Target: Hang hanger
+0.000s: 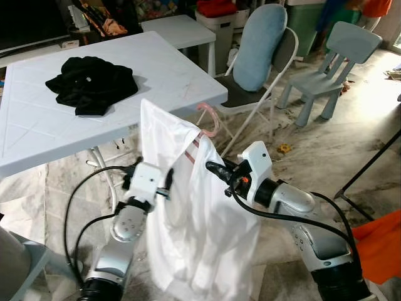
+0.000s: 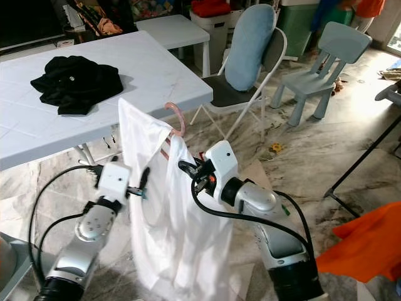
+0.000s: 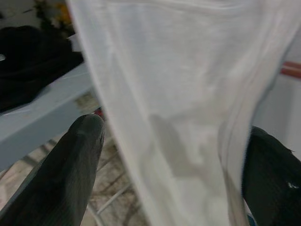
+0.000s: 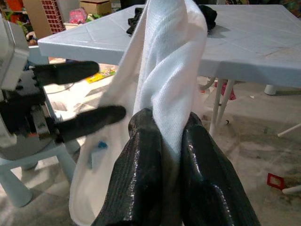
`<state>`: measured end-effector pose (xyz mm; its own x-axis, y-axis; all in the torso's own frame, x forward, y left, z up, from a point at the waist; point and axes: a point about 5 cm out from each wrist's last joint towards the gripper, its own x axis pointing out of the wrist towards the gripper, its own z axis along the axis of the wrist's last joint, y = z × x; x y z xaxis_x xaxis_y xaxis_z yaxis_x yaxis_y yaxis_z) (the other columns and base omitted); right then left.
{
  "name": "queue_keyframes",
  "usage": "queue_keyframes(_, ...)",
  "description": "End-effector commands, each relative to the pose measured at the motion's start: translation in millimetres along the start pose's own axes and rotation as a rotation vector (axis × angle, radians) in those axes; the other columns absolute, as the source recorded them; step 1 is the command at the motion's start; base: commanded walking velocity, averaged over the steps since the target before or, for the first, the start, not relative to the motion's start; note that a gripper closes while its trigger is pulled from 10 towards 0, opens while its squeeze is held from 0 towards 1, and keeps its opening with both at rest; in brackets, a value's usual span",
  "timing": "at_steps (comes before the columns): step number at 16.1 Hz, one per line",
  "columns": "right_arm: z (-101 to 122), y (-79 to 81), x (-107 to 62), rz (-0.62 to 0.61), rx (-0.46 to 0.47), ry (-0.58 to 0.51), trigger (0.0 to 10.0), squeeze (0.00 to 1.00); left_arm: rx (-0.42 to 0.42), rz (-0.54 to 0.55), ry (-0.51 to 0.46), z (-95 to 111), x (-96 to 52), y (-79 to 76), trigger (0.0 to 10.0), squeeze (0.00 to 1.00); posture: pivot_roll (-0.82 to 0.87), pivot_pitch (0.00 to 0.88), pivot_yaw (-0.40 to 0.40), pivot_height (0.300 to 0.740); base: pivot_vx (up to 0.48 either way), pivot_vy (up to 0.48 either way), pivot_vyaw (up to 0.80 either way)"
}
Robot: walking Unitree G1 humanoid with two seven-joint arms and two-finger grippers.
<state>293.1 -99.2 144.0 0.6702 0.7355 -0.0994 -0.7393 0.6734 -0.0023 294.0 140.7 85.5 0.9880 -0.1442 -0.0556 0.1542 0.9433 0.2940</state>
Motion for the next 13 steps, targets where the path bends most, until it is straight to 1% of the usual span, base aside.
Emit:
queue_keyframes(1, 7.1, -0.7, 1.5, 0.003, -0.020, -0.032, 10.0, 0.00, 0.003, 0.022, 0.005, -1.2, -0.5, 5.4, 10.0, 0.00, -0.09, 0.000, 0.001, 0.740, 0.000, 0.000, 0.00)
queue_keyframes(4, 5.7, -2.3, 0.1, -0.002, -0.021, -0.025, 10.0, 0.00, 0.009, 0.033, 0.004, -0.5, 0.8, 7.4, 10.0, 0.00, -0.09, 0.000, 0.003, 0.740, 0.000, 0.000, 0.00)
queue_keyframes(5, 6.0, -1.5, -0.6, 0.011, -0.013, -0.027, 10.0, 0.00, 0.033, 0.032, 0.011, -1.8, 1.0, 8.6, 10.0, 0.00, -0.09, 0.000, 0.004, 0.740, 0.000, 0.000, 0.00)
queue_keyframes(7, 5.9, 1.7, -6.8, 0.082, -0.042, -0.012, 10.0, 0.00, 0.034, 0.074, 0.026, -5.2, 1.9, 21.1, 10.0, 0.00, -0.09, 0.000, 0.007, 0.740, 0.000, 0.000, 0.00)
queue_keyframes(8, 2.1, 0.3, -15.4, 0.135, -0.069, 0.027, 10.0, 0.00, 0.038, 0.100, 0.026, -4.8, 2.5, 29.6, 10.0, 0.00, -0.09, 0.000, 0.007, 0.740, 0.000, 0.000, 0.00)
queue_keyframes(9, -1.5, -5.5, -22.8, 0.145, -0.084, 0.060, 10.0, 0.00, 0.045, 0.113, 0.026, -4.5, 2.4, 33.6, 10.0, 0.00, -0.09, 0.000, 0.007, 0.740, 0.000, 0.000, 0.00)
queue_keyframes(11, -4.1, -17.1, -32.8, 0.139, -0.114, 0.100, 10.0, 0.00, 0.055, 0.132, 0.029, -5.5, 1.9, 36.5, 10.0, 0.00, -0.10, 0.000, 0.009, 0.740, 0.000, 0.000, 0.00)
queue_keyframes(12, -6.7, -24.5, -39.9, 0.143, -0.151, 0.136, 10.0, 0.00, 0.055, 0.152, 0.029, -5.9, 1.5, 38.4, 10.0, 0.00, -0.10, 0.000, 0.011, 0.740, 0.000, 0.000, 0.00)
queue_keyframes(13, -12.1, -34.7, -47.7, 0.129, -0.221, 0.195, 10.0, 0.00, 0.054, 0.178, 0.022, -5.1, 1.6, 40.9, 10.0, 0.00, -0.10, 0.000, 0.012, 0.740, 0.000, 0.000, 0.00)
